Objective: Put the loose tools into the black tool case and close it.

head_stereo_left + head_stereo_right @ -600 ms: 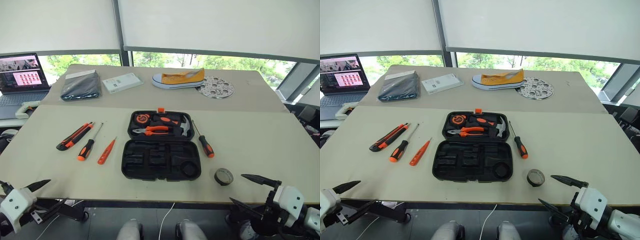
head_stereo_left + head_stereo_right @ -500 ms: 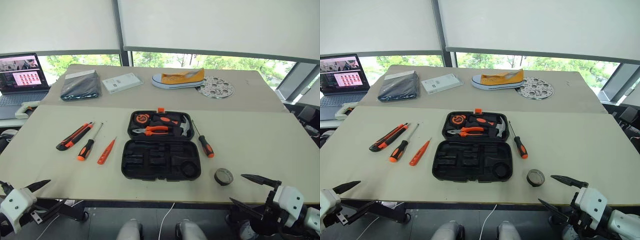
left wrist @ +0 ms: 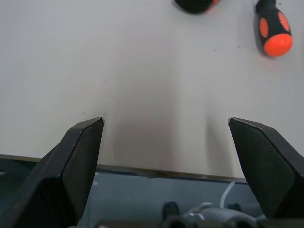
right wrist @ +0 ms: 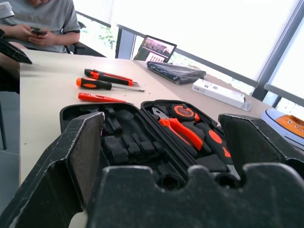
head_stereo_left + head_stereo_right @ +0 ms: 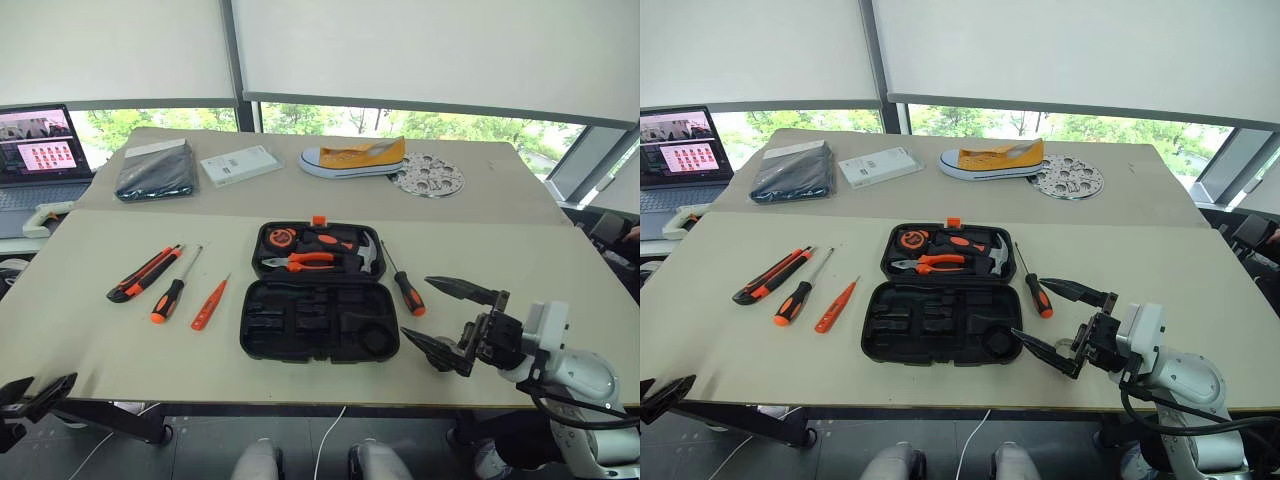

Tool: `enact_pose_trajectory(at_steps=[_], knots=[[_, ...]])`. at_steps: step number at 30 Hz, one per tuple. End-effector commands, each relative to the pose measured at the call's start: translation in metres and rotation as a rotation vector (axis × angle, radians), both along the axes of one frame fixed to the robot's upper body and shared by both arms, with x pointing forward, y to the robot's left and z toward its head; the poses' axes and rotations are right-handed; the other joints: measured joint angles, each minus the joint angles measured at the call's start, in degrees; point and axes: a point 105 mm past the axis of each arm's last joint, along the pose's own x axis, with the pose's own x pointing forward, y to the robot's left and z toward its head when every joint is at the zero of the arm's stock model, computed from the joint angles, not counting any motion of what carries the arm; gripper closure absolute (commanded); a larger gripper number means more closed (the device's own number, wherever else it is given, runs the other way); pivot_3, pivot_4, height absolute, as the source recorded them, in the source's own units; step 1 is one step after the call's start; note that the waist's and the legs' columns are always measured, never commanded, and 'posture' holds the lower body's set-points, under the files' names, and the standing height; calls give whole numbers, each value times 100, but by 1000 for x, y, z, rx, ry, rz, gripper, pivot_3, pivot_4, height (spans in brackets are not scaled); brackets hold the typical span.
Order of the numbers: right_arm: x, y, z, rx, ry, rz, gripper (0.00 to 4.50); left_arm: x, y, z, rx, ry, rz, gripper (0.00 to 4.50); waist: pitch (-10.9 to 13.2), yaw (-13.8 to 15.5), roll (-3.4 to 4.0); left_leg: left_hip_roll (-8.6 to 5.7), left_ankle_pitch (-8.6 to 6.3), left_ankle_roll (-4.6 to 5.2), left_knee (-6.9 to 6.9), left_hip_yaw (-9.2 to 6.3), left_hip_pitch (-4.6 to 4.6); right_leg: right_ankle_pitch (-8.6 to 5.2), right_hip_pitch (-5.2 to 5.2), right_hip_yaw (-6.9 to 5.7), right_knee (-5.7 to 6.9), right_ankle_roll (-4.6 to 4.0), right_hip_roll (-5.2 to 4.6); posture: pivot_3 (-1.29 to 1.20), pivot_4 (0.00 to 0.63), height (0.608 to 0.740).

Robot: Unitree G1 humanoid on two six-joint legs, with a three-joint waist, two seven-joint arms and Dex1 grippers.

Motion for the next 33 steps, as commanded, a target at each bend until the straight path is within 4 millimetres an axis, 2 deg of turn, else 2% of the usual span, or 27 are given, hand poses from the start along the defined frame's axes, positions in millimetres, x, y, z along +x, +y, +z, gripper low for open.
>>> enact_pose_trajectory(at_steps=[1, 3, 6, 7, 9, 12, 15, 19, 22, 23, 27, 29, 31, 33], knots=[[3, -8, 12, -8, -52, -26, 22, 38, -21, 28, 87, 6, -123, 0, 0, 25, 1, 1, -1, -2, 0, 0, 6, 3, -1, -2, 0, -5, 0, 0, 150, 740], [4, -9, 12, -10, -52, -28, 22, 53, -29, 34, 111, 18, -146, 0, -3, 7, -1, 2, -19, -32, 0, 2, 8, 9, 1, -1, 1, -11, 2, 0, 150, 740], [4, -9, 10, -20, -41, -18, 22, 73, -41, 35, 127, 50, -162, 0, 1, -64, 7, -1, -12, -22, 0, 10, 6, 15, 8, 8, 4, -13, 3, 0, 150, 740], [3, -9, 10, -21, -39, -16, 22, 78, -45, 35, 126, 56, -168, 0, 1, -88, 8, -1, 6, 9, -1, 15, 6, 15, 5, 15, 4, -14, 8, 0, 150, 740], [3, -9, 6, -30, -33, -12, 22, 92, -53, 26, 142, 101, -165, 0, 1, -112, 7, 2, 2, 3, -2, 16, 4, 34, 1, 14, 6, 10, 19, 0, 150, 740], [2, -8, 4, -33, -28, -13, 22, 105, -60, 15, 166, 125, -159, 0, 1, -135, 7, 1, 0, 1, -5, 16, 2, 50, -1, 15, 9, -24, 25, 0, 150, 740], [1, -7, 3, -32, -25, -17, 0, 115, -63, 5, 159, 120, -154, 770, 1, -161, 7, -1, -1, -1, -6, 16, 0, 50, -1, 17, 7, -25, 25, 0, 150, 740], [-1, -6, 1, -36, -14, -14, 0, 120, -71, -2, 120, 112, -166, 2287, 1, -146, 7, -4, 0, 0, -4, 17, 3, 51, 3, 17, 9, -23, 22, 0, 150, 740], [-3, -6, 3, -37, -13, -11, 0, 118, -68, -4, 127, 98, -164, 3374, 1, -139, 7, -4, 0, -1, -1, 17, 6, 53, 6, 17, 9, -19, 20, 0, 150, 740], [-3, -7, 4, -33, -13, -17, 0, 120, -68, 6, 118, 18, -168, 3639, 1, -138, 7, -5, 0, 0, -1, 17, 7, 54, 6, 18, 10, -19, 19, 0, 150, 740], [0, -13, 16, 27, -33, -68, 0, 122, -81, 55, 117, -299, -292, 3628, 2, -129, -6, -2, 0, -1, -1, 17, 0, 55, 0, 16, 9, -22, 17, 0, 150, 740], [3, -17, 23, 56, -41, -95, 0, 120, -94, 65, 168, -354, -402, 3628, 2, -123, -11, -1, 0, -1, 0, 17, -7, 56, -4, 15, 7, -24, 18, 0, 150, 740], [7, -22, 27, 72, -15, -101, 0, 121, -119, 67, 262, -351, -575, 3628, 3, -114, -10, -5, 0, -1, 0, 18, -6, 56, -2, 17, 4, -24, 13, 0, 150, 740], [10, -25, 29, 54, 2, -87, 0, 121, -160, 77, 327, -417, -809, 3628, 5, -65, -6, -9, 0, -1, 0, 19, -5, 56, 1, 18, 0, -24, 11, 0, 150, 740]])
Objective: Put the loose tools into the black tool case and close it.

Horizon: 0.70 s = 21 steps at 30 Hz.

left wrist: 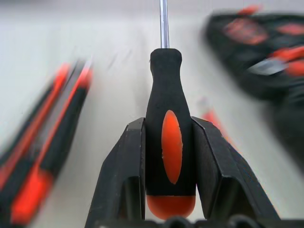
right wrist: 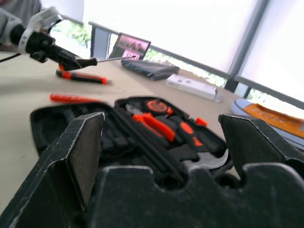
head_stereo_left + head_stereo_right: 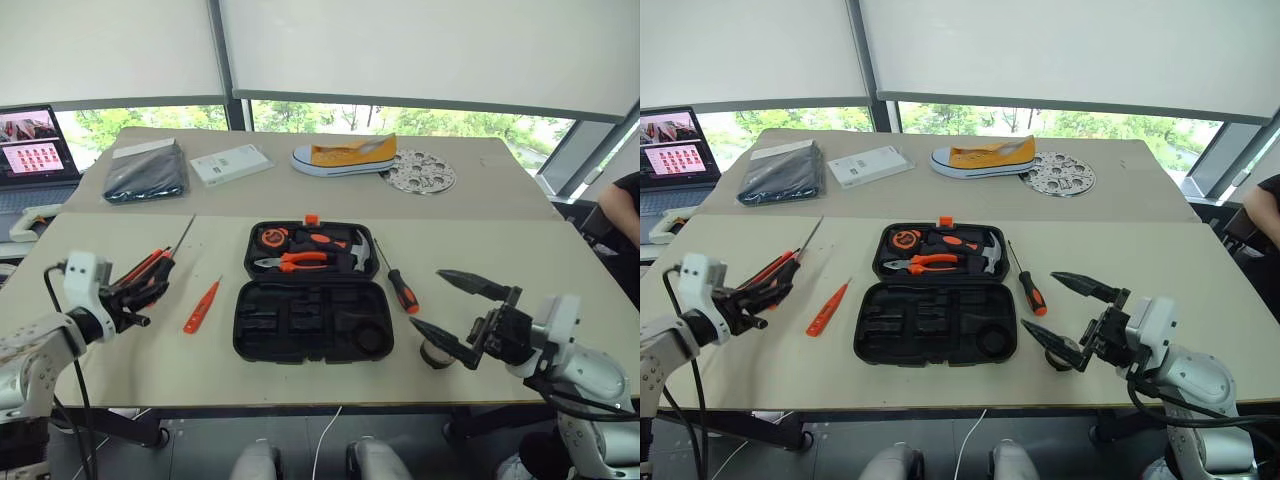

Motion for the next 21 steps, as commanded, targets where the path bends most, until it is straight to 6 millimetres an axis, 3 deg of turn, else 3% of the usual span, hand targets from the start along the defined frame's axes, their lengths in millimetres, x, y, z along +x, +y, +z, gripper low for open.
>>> enact_pose_trajectory(at_steps=[1, 5, 8, 14, 21], knots=[[2, -8, 16, -19, -13, 26, 0, -1, -70, 26, 164, -158, -401, 3628, 4, 78, 7, -4, 0, 0, 1, 0, -1, -1, 2, 0, -1, -1, -1, 0, 150, 740], [9, -16, 17, -111, -3, 57, 0, -4, -113, 17, 358, -198, -705, 3628, 2, 113, 5, -10, 2, 4, 11, 2, -16, -2, 3, 3, -13, -3, -1, 0, 150, 740], [11, -15, 13, -160, 22, 105, 0, 3, -123, -2, 481, -168, -814, 3628, 1, 65, 8, -13, 2, 5, 11, 2, -18, 10, 1, 7, -15, 19, 5, 0, 150, 740], [9, -12, 4, -207, 86, 155, 0, 33, -139, -27, 674, -138, -838, 3628, 1, 62, 9, 1, -1, 11, 10, -2, -23, 6, -4, 9, -10, 15, 33, 0, 150, 740], [6, -13, 3, -216, 127, 155, 0, 42, -151, -33, 716, -96, -801, 3628, 1, 69, 9, -3, -1, 11, 16, -3, -27, 7, -2, 10, -11, 22, 26, 0, 150, 740]])
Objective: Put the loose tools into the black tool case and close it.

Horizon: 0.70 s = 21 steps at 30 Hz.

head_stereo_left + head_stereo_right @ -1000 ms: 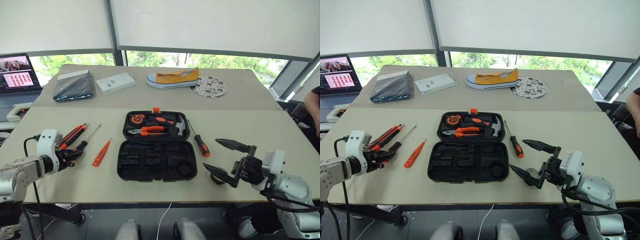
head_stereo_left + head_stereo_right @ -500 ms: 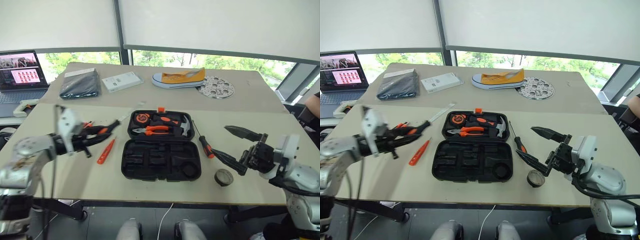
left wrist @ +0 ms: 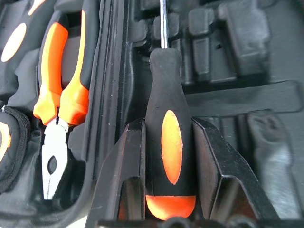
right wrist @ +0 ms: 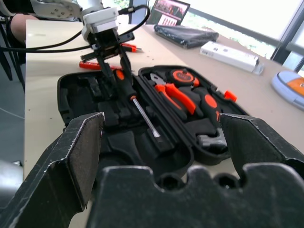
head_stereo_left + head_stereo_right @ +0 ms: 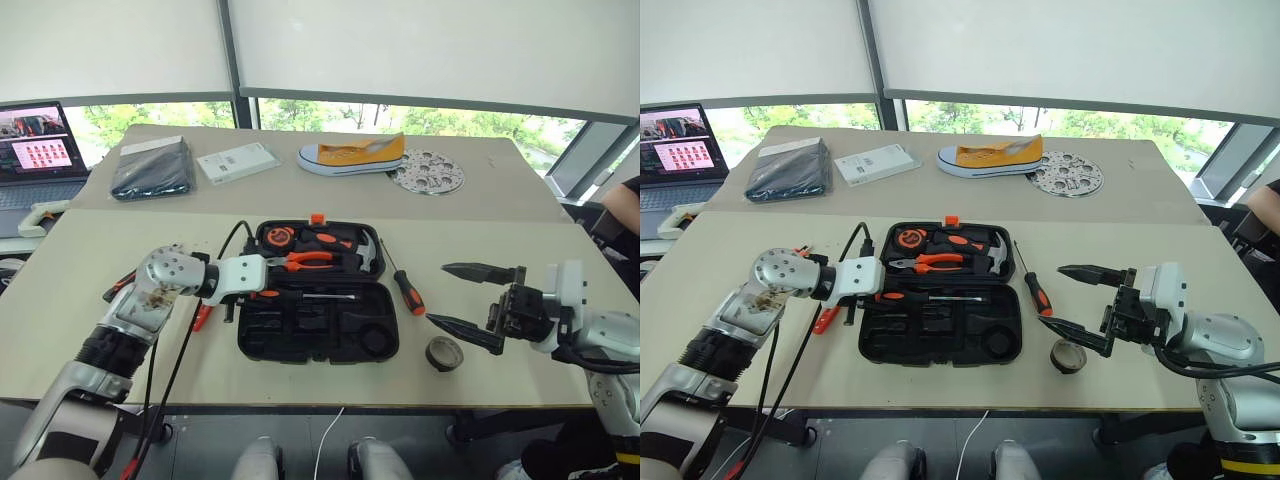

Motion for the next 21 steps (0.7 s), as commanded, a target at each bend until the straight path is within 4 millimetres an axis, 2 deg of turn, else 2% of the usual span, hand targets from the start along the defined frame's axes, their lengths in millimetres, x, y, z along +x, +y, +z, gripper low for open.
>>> enact_pose_trajectory(at_steps=[1, 5, 9, 11, 16, 19, 21], knots=[[-5, 0, 10, -13, -27, 5, 0, 4, -7, 3, 18, -23, 22, 3628, 0, -2, 0, 0, 0, 0, 0, 0, 2, 0, 1, 0, 2, 0, 0, 0, 150, 740], [-7, 3, 8, -11, -20, 8, 0, 3, -7, 0, 56, -22, 30, 3628, 0, -5, 0, 1, 0, 0, 3, -1, 4, -1, 1, 0, 7, 1, 2, 0, 150, 740], [-8, 5, 7, -9, -12, 14, 0, 2, 3, -7, 137, -7, 40, 3628, 0, -10, 0, 1, 0, 0, 7, -1, 8, -1, 2, 1, 10, 1, 2, 0, 150, 740], [-9, 6, 6, -8, -8, 16, 0, 0, 2, -7, 113, -6, 31, 2623, 0, -18, 0, 3, 0, 0, 7, -1, 10, -1, 3, 3, 11, 2, 5, 0, 150, 740], [-14, 6, 3, 0, 26, 21, 0, 1, -21, 12, -148, -20, 20, 897, -7, 18, 12, 1, 0, 0, 15, -1, 8, 0, 7, 2, 12, 5, 0, 0, 150, 740], [-16, 4, -1, -9, 55, 9, 0, -4, -27, 20, -272, 23, 24, 897, -6, 5, 12, 3, 0, 0, 29, -5, -3, 2, 4, -1, 12, 5, 2, 0, 150, 740], [-17, 1, -2, 0, 66, -7, 0, -4, -29, 24, -325, 41, 40, 1457, -6, 3, 12, 3, 0, 1, 29, -5, -4, 2, 4, 0, 12, 6, 2, 0, 150, 740]])
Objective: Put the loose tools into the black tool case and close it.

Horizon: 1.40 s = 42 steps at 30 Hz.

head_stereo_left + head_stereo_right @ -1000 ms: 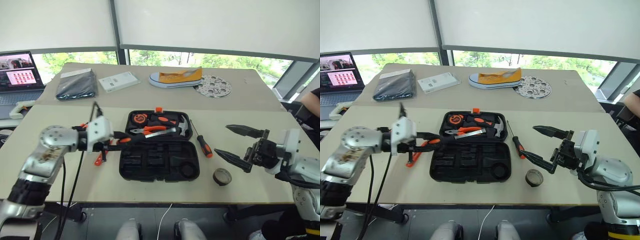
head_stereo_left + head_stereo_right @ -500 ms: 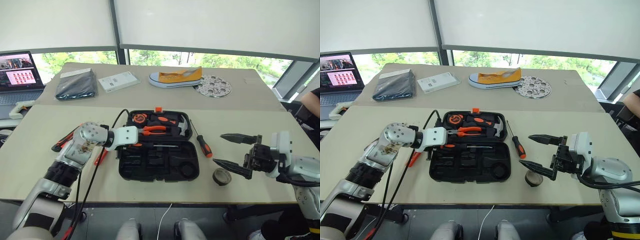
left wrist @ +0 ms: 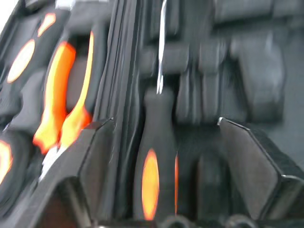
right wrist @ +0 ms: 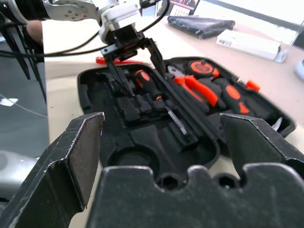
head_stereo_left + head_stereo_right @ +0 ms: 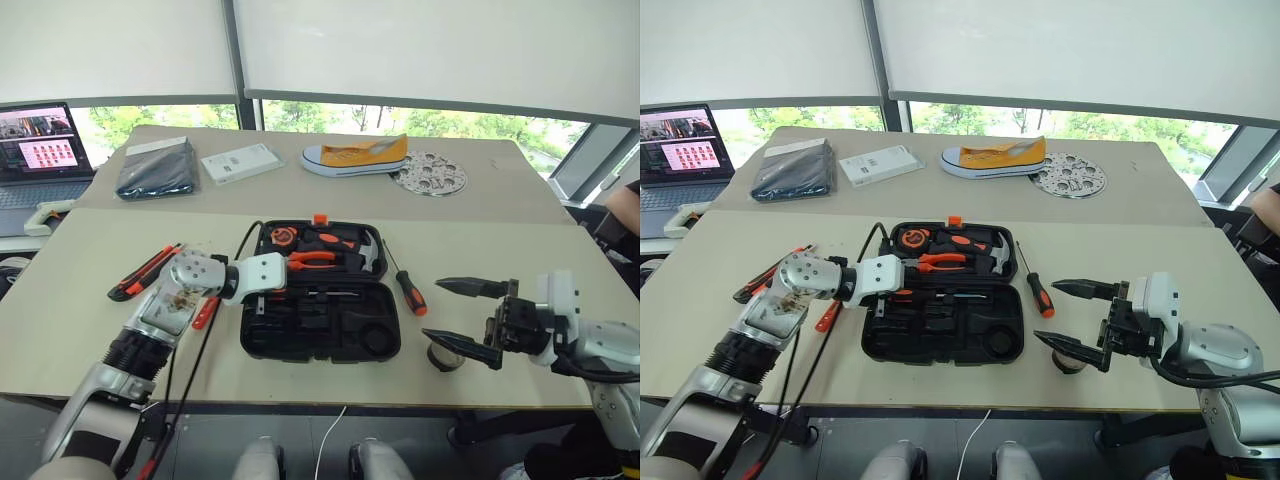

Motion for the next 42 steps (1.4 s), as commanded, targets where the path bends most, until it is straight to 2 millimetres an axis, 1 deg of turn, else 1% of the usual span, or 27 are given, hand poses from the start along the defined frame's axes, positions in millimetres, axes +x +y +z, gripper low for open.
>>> enact_pose_trajectory(at_steps=[1, 2, 4, 5, 6, 8, 9, 14, 17, 19, 20, 22, 23, 24, 25, 26, 28, 30, 31, 32, 33, 34, 36, 37, 39, 41, 42], knots=[[-1, -6, 11, 18, -28, -30, 0, 2, -3, 23, -125, -14, 35, 1658, 0, -2, 0, 0, 0, 0, 1, 0, 0, 0, 0, 0, 1, 1, 0, 0, 150, 740], [-1, -6, 12, 24, -27, -36, 0, 5, -2, 21, -124, -22, 56, 2003, 0, -8, 0, 0, 0, 0, 2, 0, 3, 0, 2, 0, 2, 2, 0, 0, 150, 740], [-1, -7, 11, 33, -26, -46, 0, 11, -1, 17, -144, -15, 108, 2883, 0, -9, 0, 0, 0, 0, 3, 0, 7, -1, 3, 2, 4, 7, 2, 0, 150, 740], [-1, -7, 11, 35, -27, -49, 0, 13, -1, 15, -153, -11, 132, 3247, 0, -6, 0, 0, 0, 0, 5, 0, 8, -2, 4, 2, 5, 12, 3, 0, 150, 740], [-1, -7, 10, 40, -26, -53, 0, 14, -1, 9, -143, 0, 143, 3660, 0, -5, 0, 0, 0, 0, 6, 0, 9, -3, 5, 2, 5, 16, 4, 0, 150, 740], [-2, -6, 9, 44, -25, -60, 0, 13, -2, -2, -113, 13, 139, 4340, 0, -13, 0, 1, 0, 0, 9, -1, 8, -10, 5, 3, 5, 31, 5, 0, 150, 740], [-2, -6, 9, 45, -25, -62, 0, 12, -3, -6, -108, 19, 135, 4436, 0, -17, 1, 1, 0, 0, 9, -1, 8, -11, 5, 5, 5, 31, 6, 0, 150, 740], [-3, -9, 4, 46, -10, -93, 0, 0, -4, -25, -44, 76, 97, 4436, -2, -2, 3, 1, 0, 0, 8, -1, 7, 0, 6, 6, 2, 14, 4, 0, 150, 740], [-1, -16, -1, 48, -19, -166, 0, 4, 0, -28, -63, 76, 135, 4436, -3, 2, 3, 0, 0, 0, 9, -1, 9, 0, 8, 6, 2, 13, 2, 0, 150, 740], [3, -24, 0, 77, -43, -244, 0, 8, 4, -21, -113, 56, 148, 4436, -4, 1, 6, 0, 0, 0, 9, -1, 10, 0, 9, 5, 3, 14, 3, 0, 150, 740], [3, -28, 0, 87, -51, -275, 0, 8, 4, -11, -162, 32, 123, 4436, -4, -1, 6, 0, 0, 0, 9, -1, 11, 0, 9, 5, 3, 14, 3, 0, 150, 740], [2, -36, 0, 96, -63, -326, 0, 8, 3, 15, -289, -31, 78, 4436, -4, -4, 6, 1, 0, 0, 9, -1, 10, 0, 6, 5, 5, 14, 4, 0, 150, 740], [0, -42, 0, 98, -66, -364, 0, 6, 5, 34, -386, -49, 56, 4436, -4, -2, 5, 0, 0, 0, 9, -1, 9, 1, 5, 5, 5, 13, 3, 0, 150, 740], [-1, -47, -1, 99, -67, -395, 0, 3, 9, 48, -455, -65, 35, 4209, -4, -2, 6, 2, 0, 0, 9, -1, 4, 1, 2, 4, 4, 13, 4, 0, 150, 740], [-3, -53, -2, 91, -72, -430, 0, 0, 14, 57, -493, -86, 19, 3938, -3, -3, 5, 3, 0, 0, 9, -1, 4, 2, 2, 4, 3, 11, 4, 0, 150, 740], [-3, -62, -7, 78, -54, -499, 0, -4, 21, 63, -508, -94, 10, 3809, -4, -5, 6, 3, 0, 0, 9, -1, 2, 6, 2, 4, 3, 5, 3, 0, 150, 740], [-5, -81, -21, 26, -2, -636, 0, -13, 36, 66, -513, -127, 1, 2967, -4, -15, 7, 4, 0, 0, 7, -1, 5, 7, 3, 4, 2, 1, 4, 0, 150, 740], [-13, -93, -35, -18, 56, -697, 0, -23, 53, 57, -485, -123, 15, 2151, -15, -38, 26, 4, -1, 0, 5, 0, 7, 6, 3, 6, 1, 0, 5, 0, 150, 740], [-19, -98, -45, -41, 101, -720, 0, -33, 65, 43, -455, -92, 20, 1809, -21, -49, 35, 3, -1, 1, 2, 1, 10, 5, 6, 6, 0, -1, 2, 0, 150, 740], [-22, -101, -51, -54, 130, -732, 0, -41, 73, 35, -434, -67, 21, 1401, -26, -73, 45, 2, -2, 1, 1, 4, 12, 4, 5, 9, -1, -1, 0, 0, 150, 740], [-24, -108, -58, -74, 161, -778, 0, -51, 83, 27, -448, -41, 26, 1101, -29, -82, 50, 3, -3, 2, -3, 8, 18, 4, 6, 15, -2, -1, 0, 0, 150, 740], [-26, -113, -62, -88, 179, -812, 0, -57, 89, 23, -461, -26, 29, 698, -29, -94, 49, 2, -3, 3, -6, 8, 19, 1, 8, 14, -1, 0, -1, 0, 150, 740], [-25, -114, -63, -87, 186, -827, 0, -72, 103, 11, -443, 28, 34, 56, -26, -100, 45, 7, -2, 3, -5, 10, 19, -2, 4, 13, 1, 1, -2, 0, 150, 740], [-24, -113, -61, -87, 191, -829, 0, -75, 108, 8, -440, 49, 44, 7, -26, -101, 44, 9, -2, 3, -1, 9, 17, -29, 0, 10, 0, -1, -2, 0, 150, 740], [-18, -112, -58, -85, 219, -859, 0, -81, 112, 9, -466, 60, 51, 7, -26, -89, 44, 10, 0, 5, 1, 9, 19, -28, 2, 9, 0, -6, -4, 0, 150, 740], [2, -96, -40, -74, 213, -821, 0, -86, 103, 26, -538, 28, -7, 7, -23, -89, 49, 12, 2, 7, 2, 8, 22, -18, 0, 8, 1, -4, -17, 0, 150, 740], [9, -91, -34, -77, 210, -807, 0, -87, 99, 32, -562, 23, -21, 7, -22, -99, 51, 9, 3, 8, 2, 10, 24, -10, 0, 9, 2, -2, -27, 0, 150, 740]])
